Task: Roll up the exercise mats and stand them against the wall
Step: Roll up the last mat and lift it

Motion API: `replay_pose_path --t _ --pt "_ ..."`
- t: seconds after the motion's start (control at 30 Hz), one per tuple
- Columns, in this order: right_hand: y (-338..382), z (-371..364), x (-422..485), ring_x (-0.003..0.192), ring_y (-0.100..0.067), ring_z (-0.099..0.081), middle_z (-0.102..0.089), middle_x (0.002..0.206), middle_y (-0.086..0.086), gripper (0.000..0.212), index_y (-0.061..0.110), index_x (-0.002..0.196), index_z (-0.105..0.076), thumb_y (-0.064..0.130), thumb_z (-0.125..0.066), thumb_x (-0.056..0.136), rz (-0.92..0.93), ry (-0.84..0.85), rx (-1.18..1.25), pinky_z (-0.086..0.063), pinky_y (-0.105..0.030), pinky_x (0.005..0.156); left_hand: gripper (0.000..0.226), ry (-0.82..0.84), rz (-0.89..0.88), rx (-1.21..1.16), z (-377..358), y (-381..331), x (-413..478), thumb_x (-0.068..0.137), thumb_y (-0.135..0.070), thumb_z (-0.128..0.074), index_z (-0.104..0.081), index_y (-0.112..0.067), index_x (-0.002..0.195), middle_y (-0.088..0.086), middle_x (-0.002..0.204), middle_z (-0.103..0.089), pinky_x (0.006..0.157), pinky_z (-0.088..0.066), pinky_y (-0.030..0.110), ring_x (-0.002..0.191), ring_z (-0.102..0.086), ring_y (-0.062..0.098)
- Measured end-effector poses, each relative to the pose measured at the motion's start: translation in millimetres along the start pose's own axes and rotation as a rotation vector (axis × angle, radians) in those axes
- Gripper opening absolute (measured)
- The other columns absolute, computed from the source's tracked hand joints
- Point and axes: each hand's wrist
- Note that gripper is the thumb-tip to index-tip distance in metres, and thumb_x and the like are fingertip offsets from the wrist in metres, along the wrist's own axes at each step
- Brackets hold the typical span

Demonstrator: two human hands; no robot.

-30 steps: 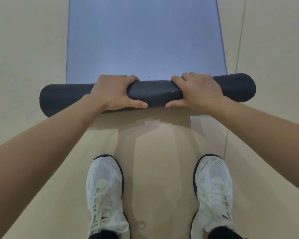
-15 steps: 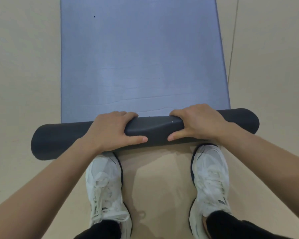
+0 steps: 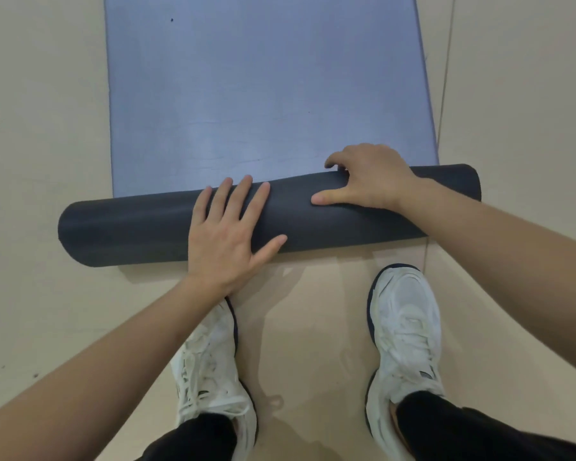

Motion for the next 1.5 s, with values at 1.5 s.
replay_pose_path --t 1.5 --pt "-7.4 43.0 29.9 0.11 -0.031 -0.058 -0.066 0.124 -0.005 0.098 0.019 0.132 -0.058 0.094 -0.025 0.079 0.071 -0.437 -0.283 -0.039 -0.047 0.102 0.113 -0.004 0.054 0.007 26.5 41.9 115.4 0.068 -0.092 -0.055 -0.034 -0.023 0.155 0.009 0.152 -0.049 0.117 -0.029 0.056 0.135 -0.046 0.037"
Point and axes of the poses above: each hand's wrist, its own x-axis towards the middle knuckle, its own z-axis out of the back of the hand, y = z × x
